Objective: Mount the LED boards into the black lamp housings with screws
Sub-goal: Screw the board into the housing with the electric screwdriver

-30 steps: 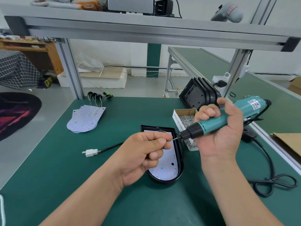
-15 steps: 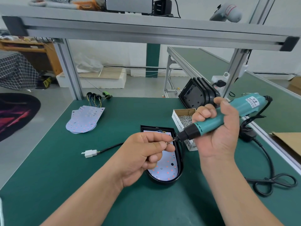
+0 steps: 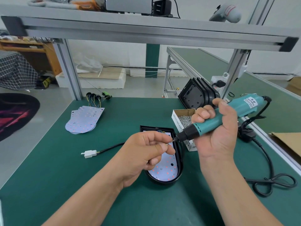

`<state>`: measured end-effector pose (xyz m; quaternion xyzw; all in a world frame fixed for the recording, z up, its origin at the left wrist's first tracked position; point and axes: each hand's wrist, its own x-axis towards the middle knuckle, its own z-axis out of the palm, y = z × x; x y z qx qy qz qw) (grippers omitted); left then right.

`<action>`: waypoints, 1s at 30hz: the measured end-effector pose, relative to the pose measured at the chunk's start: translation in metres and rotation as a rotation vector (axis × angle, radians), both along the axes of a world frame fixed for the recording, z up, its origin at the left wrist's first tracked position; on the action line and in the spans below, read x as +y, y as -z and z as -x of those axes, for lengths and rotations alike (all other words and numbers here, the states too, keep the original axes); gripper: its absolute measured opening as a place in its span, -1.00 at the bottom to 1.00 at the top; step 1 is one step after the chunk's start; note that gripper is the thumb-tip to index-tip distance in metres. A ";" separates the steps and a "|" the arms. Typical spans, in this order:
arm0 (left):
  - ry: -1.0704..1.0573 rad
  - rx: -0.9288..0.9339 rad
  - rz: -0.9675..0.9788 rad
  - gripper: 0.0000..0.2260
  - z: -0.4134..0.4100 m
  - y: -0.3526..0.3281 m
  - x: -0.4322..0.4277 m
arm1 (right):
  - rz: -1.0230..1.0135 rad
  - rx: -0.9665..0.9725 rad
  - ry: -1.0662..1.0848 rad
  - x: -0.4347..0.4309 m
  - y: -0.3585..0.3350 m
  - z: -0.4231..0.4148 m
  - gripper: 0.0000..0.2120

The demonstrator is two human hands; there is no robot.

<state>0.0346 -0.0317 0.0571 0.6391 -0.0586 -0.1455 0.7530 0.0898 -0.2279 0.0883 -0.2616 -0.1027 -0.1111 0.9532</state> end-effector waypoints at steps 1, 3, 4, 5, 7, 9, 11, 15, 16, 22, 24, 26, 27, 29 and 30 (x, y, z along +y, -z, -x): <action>-0.003 0.000 0.000 -0.82 0.000 0.000 0.000 | 0.003 -0.003 -0.002 0.000 0.000 0.000 -0.95; -0.013 0.003 -0.003 -0.84 0.000 0.001 0.000 | 0.007 -0.010 -0.009 0.000 0.000 0.000 -0.95; -0.018 0.003 -0.007 -0.83 0.000 0.001 0.000 | 0.009 -0.014 -0.013 -0.001 0.000 0.000 -0.95; -0.024 0.001 -0.012 -0.83 0.000 0.002 0.000 | 0.011 -0.019 -0.017 -0.001 0.000 0.000 -0.96; -0.030 -0.001 -0.014 -0.84 0.000 0.001 0.000 | 0.014 -0.024 -0.021 -0.001 0.000 -0.001 -0.96; -0.033 -0.001 -0.014 -0.84 0.000 0.001 -0.001 | 0.015 -0.027 -0.018 -0.001 0.000 0.000 -0.96; -0.034 0.000 -0.013 -0.84 0.000 0.001 -0.001 | 0.013 -0.028 -0.019 -0.001 0.000 0.000 -0.96; -0.039 0.002 -0.009 -0.84 0.000 0.000 -0.001 | 0.005 -0.023 -0.021 -0.001 0.000 0.000 -0.95; -0.040 0.001 -0.007 -0.84 0.000 0.000 -0.002 | 0.005 -0.023 -0.020 -0.001 0.000 0.000 -0.95; -0.041 -0.030 -0.047 -0.83 0.000 0.000 -0.002 | 0.019 -0.005 -0.024 0.000 0.000 -0.001 -0.95; -0.055 -0.066 -0.115 -0.82 0.000 0.001 -0.001 | 0.024 0.040 -0.026 0.001 0.000 -0.003 -0.93; -0.067 -0.093 -0.182 -0.82 -0.001 0.001 -0.002 | 0.027 0.101 -0.024 0.002 0.002 -0.006 -0.89; -0.072 -0.099 -0.204 -0.82 -0.001 0.002 -0.002 | 0.027 0.126 -0.020 0.003 0.002 -0.006 -0.88; -0.081 -0.104 -0.223 -0.82 -0.001 0.003 -0.002 | 0.020 0.159 -0.009 0.005 0.005 -0.008 -0.87; -0.085 -0.105 -0.221 -0.82 0.000 0.003 -0.002 | 0.011 0.168 -0.005 0.005 0.006 -0.008 -0.87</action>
